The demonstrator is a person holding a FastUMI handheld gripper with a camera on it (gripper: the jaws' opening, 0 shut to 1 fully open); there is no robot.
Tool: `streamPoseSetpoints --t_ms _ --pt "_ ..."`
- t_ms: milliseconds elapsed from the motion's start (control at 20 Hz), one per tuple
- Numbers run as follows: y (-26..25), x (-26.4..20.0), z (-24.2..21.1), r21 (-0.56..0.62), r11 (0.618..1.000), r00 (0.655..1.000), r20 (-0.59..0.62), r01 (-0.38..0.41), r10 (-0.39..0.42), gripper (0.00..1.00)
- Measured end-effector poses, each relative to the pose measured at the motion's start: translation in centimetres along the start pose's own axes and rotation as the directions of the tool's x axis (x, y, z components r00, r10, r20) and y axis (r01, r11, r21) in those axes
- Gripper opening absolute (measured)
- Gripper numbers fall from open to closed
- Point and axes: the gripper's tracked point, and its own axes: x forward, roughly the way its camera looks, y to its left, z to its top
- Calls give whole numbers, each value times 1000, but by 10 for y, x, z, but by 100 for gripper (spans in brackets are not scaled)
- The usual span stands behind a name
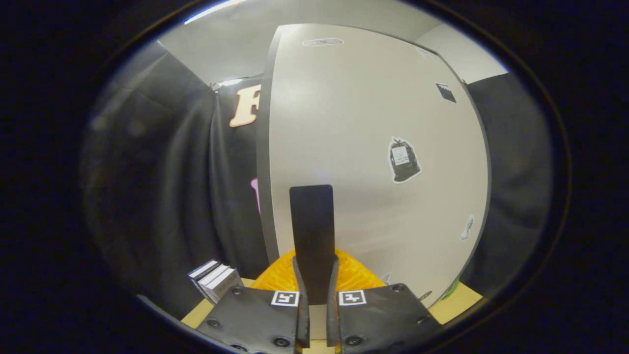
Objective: Open the shoe cabinet door, grab the shoes and put them into the shoe cabinet, then close the shoe cabinet door.
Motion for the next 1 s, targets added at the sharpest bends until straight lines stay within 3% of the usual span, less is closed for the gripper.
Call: streamPoseSetpoints --t_ms 350,700,1000 --pt "-19 -60 -2 13 993 993 -14 -116 116 15" --pt "-53 -114 1 19 964 963 -45 -266 267 15" --pt "-91 -144 2 17 952 949 -65 -307 307 15"
